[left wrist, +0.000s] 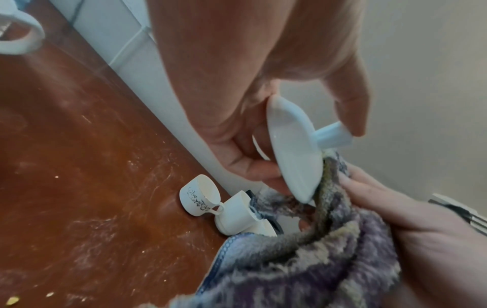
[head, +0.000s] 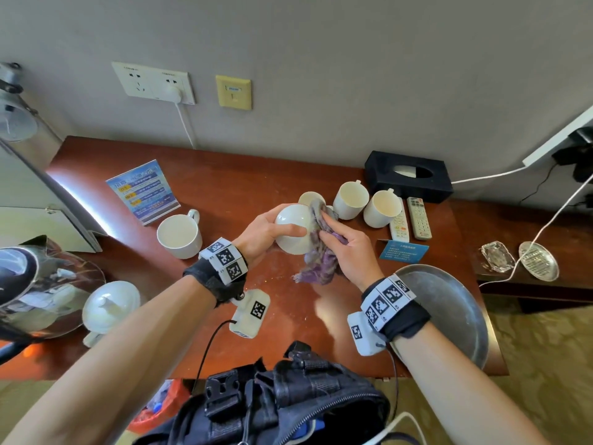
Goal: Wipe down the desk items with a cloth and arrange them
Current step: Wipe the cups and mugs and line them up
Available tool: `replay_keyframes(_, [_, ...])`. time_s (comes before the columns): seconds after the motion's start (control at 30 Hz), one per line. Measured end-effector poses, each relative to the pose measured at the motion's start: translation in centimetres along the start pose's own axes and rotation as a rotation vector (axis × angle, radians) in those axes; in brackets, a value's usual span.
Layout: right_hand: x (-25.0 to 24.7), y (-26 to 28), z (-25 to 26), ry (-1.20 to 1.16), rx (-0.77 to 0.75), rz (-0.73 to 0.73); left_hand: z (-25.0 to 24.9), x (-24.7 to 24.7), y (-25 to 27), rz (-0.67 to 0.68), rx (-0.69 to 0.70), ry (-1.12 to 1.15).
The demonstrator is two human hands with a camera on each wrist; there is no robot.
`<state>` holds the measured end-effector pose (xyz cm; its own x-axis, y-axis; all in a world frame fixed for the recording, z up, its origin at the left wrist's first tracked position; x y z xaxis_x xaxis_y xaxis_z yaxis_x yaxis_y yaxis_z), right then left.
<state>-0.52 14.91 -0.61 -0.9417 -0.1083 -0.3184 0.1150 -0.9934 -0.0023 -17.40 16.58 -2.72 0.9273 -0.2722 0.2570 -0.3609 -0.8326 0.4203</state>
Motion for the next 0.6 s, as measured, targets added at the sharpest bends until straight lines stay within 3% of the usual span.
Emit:
replay_keyframes(0.27, [1.1,-0.8,2.3,0.153,-0.094,0.041,0.2,0.0,0.2,0.026,0.020,-0.152])
replay_keyframes(0.6, [0.3,-0.1,0.2,-0.069,0.067,-0.099,-0.1,-0.3,0.6,0.004,0.007,-0.130])
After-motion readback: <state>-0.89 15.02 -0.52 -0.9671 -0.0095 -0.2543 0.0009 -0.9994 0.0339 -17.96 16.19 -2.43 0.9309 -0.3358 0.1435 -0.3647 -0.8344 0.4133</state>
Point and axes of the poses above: each hand's wrist, its own y-axis away from the middle knuckle, its own x-axis out of the palm, z = x × y, the point moved 7 cm from there along -y, towards the middle knuckle, and after that the axes turned 5 degrees about -x, right-handed, at the moved point
